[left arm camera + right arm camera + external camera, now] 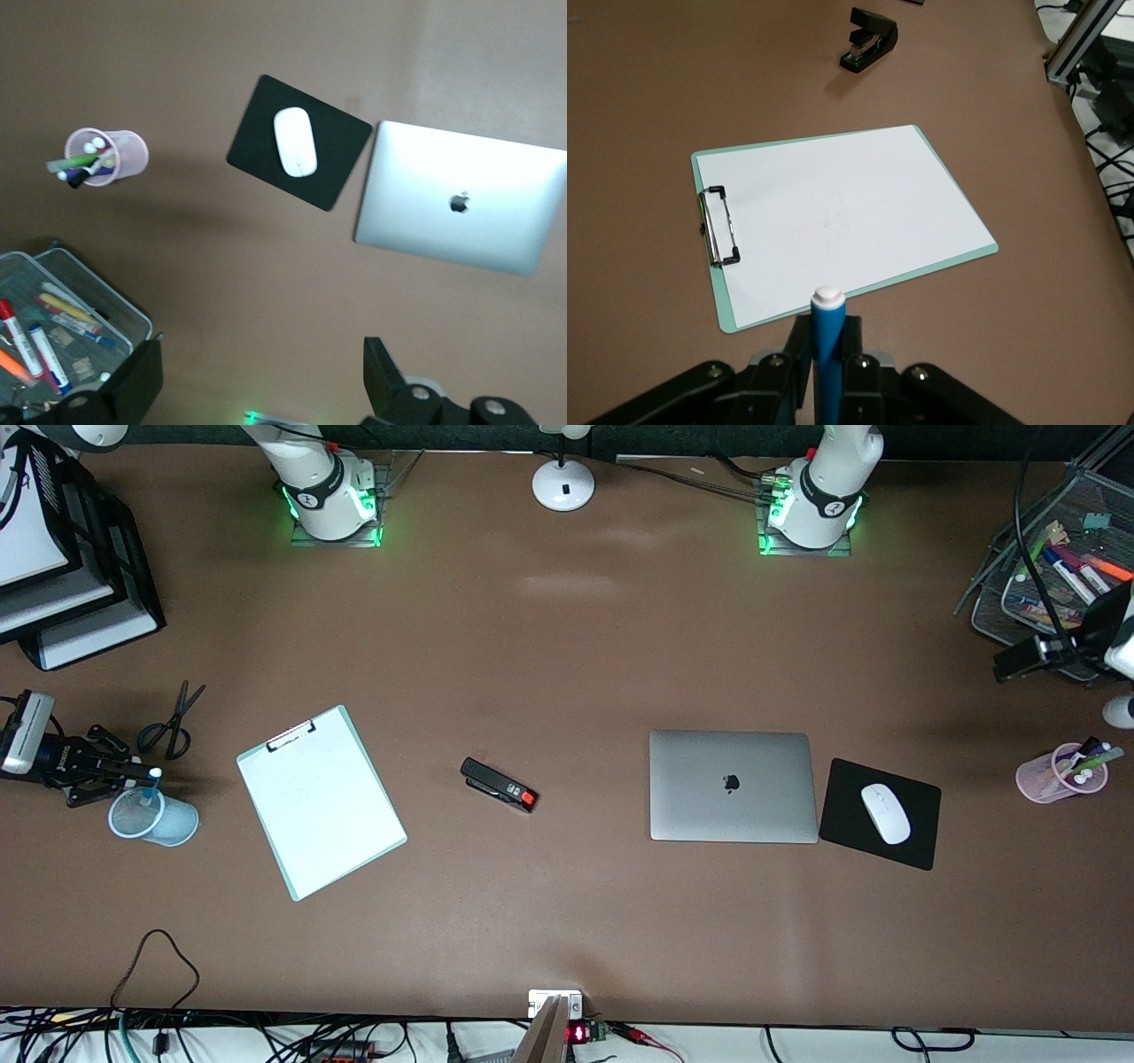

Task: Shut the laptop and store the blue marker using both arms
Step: 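Lower the marker into the cup while the left gripper withdraws, then open the right gripper to release the marker in the cup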

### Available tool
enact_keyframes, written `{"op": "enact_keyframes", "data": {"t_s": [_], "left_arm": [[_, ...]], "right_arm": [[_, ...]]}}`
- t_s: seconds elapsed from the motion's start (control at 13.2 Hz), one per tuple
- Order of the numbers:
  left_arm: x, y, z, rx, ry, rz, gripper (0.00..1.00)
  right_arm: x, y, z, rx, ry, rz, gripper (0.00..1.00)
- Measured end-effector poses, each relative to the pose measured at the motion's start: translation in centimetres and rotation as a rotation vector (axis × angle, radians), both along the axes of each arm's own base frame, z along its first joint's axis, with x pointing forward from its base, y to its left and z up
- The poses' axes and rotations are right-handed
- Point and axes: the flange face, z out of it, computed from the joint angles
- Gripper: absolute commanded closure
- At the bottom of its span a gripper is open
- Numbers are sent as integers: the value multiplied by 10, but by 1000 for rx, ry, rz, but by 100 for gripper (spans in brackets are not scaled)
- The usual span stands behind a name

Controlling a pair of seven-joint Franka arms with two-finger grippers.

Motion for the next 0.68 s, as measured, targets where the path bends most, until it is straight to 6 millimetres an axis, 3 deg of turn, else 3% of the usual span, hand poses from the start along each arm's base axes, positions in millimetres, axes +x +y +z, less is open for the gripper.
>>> {"op": "enact_keyframes", "data": {"t_s": [0.15, 0.3, 0.68], "left_arm": [[-9, -4, 6, -19, -2, -10, 0], [-24, -10, 8, -17, -22, -35, 0], [-66, -2, -2, -71, -5, -96, 0]], "right_arm": [[9, 6, 7, -1, -49, 41, 100], [13, 8, 1, 7, -67, 62, 99], [9, -11, -14, 19, -86, 58, 96]]}}
